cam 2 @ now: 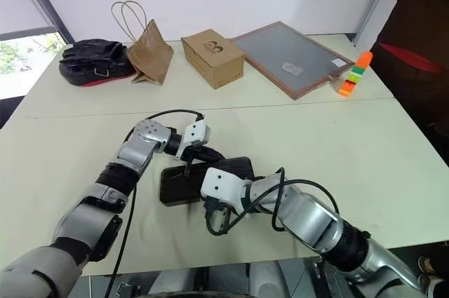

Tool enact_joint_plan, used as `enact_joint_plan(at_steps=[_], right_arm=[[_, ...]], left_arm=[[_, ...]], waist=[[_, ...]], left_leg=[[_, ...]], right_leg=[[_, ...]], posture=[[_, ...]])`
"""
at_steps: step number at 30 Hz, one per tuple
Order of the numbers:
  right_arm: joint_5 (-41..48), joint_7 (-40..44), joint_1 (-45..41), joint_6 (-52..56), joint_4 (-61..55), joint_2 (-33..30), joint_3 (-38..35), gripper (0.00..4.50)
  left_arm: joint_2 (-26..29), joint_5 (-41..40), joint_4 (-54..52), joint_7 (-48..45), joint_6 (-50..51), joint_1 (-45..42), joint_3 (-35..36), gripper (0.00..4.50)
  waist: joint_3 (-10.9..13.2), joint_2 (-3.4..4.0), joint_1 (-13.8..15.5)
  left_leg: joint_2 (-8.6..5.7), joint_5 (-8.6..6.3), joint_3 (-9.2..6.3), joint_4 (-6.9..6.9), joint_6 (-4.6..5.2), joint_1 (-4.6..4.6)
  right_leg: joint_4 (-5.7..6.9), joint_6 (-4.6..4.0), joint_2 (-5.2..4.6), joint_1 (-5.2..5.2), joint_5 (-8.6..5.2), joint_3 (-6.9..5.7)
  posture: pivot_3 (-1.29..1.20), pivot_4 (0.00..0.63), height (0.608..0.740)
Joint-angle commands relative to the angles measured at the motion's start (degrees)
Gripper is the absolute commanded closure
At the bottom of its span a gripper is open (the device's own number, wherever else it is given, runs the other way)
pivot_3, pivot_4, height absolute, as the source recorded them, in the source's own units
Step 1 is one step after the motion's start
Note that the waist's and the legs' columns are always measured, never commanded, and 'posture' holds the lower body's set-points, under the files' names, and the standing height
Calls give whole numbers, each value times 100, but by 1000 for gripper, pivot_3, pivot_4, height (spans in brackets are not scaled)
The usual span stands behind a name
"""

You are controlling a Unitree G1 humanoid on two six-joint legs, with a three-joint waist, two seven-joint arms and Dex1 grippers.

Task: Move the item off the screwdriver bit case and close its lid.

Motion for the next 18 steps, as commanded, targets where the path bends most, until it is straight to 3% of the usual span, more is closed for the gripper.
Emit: enact_joint_plan(at_steps=[1,6,18], right_arm=[[-782,-1401,-355,373,229,405,-1180,4453],[-848,-1720,-374,878,3,627,-1369,4453],[-1321,-2267,-549,658,204,208,-1247,4453]], left_arm=[[-482,-59,-78,-674,0,588,-869,4500],[-515,-45,-9,-701,-30,576,-887,4500],[-338,19,48,-937,250,577,-927,4500]], waist=[[0,1,-12],[0,2,-26],[1,3,9]], left_leg=[[5,0,0,0,0,0],[23,0,0,0,0,-4],[19,0,2,1,-1,-8]], right_leg=[[1,-4,5,-2,1,0],[1,-19,23,-12,6,1],[-1,-19,20,-12,6,0]], posture=[[0,150,740],[0,150,740],[0,150,740]])
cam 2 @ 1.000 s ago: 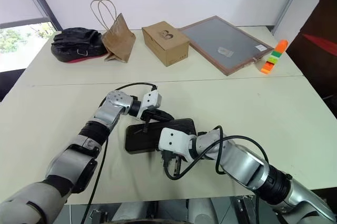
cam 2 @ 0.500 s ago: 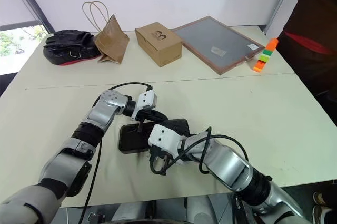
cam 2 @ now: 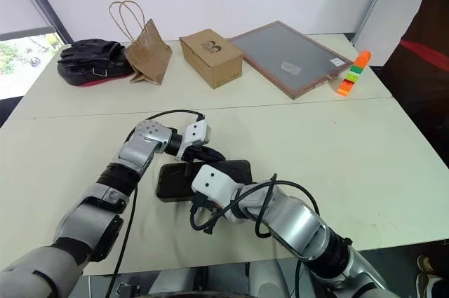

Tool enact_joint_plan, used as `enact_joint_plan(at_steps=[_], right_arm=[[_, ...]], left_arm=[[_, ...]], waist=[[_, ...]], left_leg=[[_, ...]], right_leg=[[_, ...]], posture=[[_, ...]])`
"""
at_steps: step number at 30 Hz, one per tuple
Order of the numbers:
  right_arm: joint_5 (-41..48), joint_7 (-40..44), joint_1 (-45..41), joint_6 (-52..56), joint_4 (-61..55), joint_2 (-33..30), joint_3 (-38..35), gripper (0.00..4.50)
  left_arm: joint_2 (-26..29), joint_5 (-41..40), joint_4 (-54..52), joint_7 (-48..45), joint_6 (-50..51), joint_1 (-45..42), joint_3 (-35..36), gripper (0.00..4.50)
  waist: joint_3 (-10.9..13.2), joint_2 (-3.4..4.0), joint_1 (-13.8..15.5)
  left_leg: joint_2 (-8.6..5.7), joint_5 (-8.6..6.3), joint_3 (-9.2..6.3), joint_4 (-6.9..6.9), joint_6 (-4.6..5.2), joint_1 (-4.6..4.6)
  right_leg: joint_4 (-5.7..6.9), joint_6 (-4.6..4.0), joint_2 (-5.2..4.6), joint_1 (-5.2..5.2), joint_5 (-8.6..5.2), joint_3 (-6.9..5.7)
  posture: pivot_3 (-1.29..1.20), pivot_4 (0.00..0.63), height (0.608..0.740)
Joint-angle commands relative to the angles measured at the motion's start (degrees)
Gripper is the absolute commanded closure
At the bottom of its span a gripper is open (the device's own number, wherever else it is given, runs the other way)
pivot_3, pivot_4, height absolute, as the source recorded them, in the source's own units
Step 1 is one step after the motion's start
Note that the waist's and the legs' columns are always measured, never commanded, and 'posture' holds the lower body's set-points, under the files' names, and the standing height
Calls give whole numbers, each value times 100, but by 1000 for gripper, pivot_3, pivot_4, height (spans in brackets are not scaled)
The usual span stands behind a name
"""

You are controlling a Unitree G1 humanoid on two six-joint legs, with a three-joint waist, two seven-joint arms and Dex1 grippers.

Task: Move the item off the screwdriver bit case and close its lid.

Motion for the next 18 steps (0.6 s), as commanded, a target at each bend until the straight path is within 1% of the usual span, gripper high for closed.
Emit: enact_joint_plan(at_steps=[1,13,15,18], right_arm=[[-1384,-1581,-634,-479,564,-419,-1054,4453],[-1632,-2103,-515,-1266,959,-847,-88,4453],[-1632,-2123,-556,-1366,976,-931,-8,4453],[-1433,-1901,-531,-1531,731,-1078,-62,4453]], left_arm=[[-275,-31,20,-983,239,592,-932,4500],[-134,-83,-461,-1139,749,870,-1103,4500],[-129,-76,-483,-1077,730,890,-1073,4500],[-267,-137,-249,-701,440,776,-769,4500]], waist=[[0,0,0],[-1,0,-49],[-1,0,-48],[-1,1,-35]], left_leg=[[0,0,0,0,0,0],[15,0,0,-1,0,15],[24,0,0,0,0,16],[28,0,-3,-1,0,16]], right_leg=[[0,0,0,0,0,0],[0,1,16,10,-1,1],[-1,0,26,9,-2,3],[0,-6,32,8,-5,2]], posture=[[0,150,740],[0,150,740],[0,150,740],[0,150,740]])
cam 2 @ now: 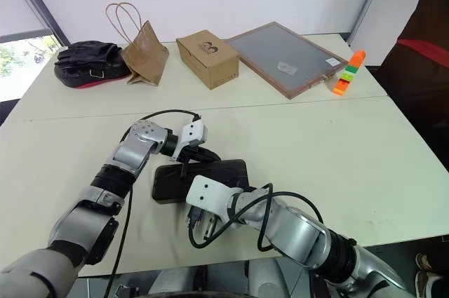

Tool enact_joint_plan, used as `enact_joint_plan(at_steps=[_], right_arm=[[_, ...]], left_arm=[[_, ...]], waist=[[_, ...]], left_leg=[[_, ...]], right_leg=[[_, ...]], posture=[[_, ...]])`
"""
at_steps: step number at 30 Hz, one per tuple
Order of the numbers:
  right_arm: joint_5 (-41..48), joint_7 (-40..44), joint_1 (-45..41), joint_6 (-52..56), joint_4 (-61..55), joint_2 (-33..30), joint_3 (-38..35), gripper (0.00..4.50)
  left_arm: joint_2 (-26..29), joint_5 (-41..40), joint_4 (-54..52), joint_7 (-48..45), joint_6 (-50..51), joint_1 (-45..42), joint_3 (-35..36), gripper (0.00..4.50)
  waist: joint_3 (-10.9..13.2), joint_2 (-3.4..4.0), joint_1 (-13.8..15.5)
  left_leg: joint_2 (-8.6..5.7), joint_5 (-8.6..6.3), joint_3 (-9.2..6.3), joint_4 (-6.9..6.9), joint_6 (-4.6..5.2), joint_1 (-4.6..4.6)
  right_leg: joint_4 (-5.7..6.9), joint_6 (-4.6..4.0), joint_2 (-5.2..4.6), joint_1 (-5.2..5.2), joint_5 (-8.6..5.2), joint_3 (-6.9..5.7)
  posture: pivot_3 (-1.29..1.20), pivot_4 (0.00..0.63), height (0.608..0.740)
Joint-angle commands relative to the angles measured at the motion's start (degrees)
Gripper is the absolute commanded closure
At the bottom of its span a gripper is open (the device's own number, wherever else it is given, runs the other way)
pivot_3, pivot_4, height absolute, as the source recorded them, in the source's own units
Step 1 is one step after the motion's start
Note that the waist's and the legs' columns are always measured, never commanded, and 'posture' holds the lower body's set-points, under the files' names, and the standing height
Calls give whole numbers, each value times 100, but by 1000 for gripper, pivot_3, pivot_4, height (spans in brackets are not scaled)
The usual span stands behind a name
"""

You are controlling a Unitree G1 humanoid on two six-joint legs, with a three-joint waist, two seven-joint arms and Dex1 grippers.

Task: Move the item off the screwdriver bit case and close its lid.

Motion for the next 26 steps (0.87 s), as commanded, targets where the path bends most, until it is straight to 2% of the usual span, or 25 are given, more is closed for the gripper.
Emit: enact_joint_plan(at_steps=[1,3,6,9,15,18,22,26], right_arm=[[-1113,-1042,-427,-63,582,-330,-1219,4453],[-481,-533,-203,49,114,-278,-1641,4453],[554,64,230,648,-586,32,-2716,4453],[1502,776,489,1280,-1149,-78,-3540,4453],[3300,1911,954,2328,-1712,165,-5456,4453],[4102,2294,980,2522,-1459,158,-6478,4453],[4072,2093,705,2035,-364,-7,-7261,4453],[3709,2149,742,1146,554,-477,-7213,4453]], left_arm=[[-544,-248,356,-465,-211,523,-580,4500],[-678,-400,598,-81,-359,307,-165,4500],[-710,-600,611,200,-348,147,263,4500],[-681,-829,343,482,-249,162,550,4500],[-542,-1461,-567,911,372,278,1034,4500],[-382,-1573,-889,1139,511,319,1116,4500],[-115,-1982,-1282,1708,952,278,1666,4500],[348,-2420,-1985,2037,1553,624,2174,4500]], waist=[[0,0,12],[1,2,55],[14,-8,215],[27,-2,220],[34,-4,314],[36,-2,309],[38,-2,306],[47,1,300]], left_leg=[[0,0,0,0,0,-3],[-3,0,0,1,0,-5],[-12,1,-2,16,-1,-27],[-28,1,2,17,-1,-41],[-42,-5,3,-6,4,-48],[-43,-5,4,1,3,-84],[-49,-4,10,5,2,-81],[-51,-4,10,3,1,-81]], right_leg=[[0,-1,0,-1,0,0],[-1,-1,-3,-1,0,0],[-4,0,-13,-9,2,-1],[-9,1,-33,-17,3,-1],[-22,7,-51,-24,-2,-8],[-17,8,-54,-58,-1,-8],[-16,9,-63,-55,0,-8],[-12,9,-64,-58,0,-9]], posture=[[0,150,740],[0,150,740],[0,150,740],[0,150,740],[0,150,740],[0,150,740],[0,150,740],[0,150,740]])
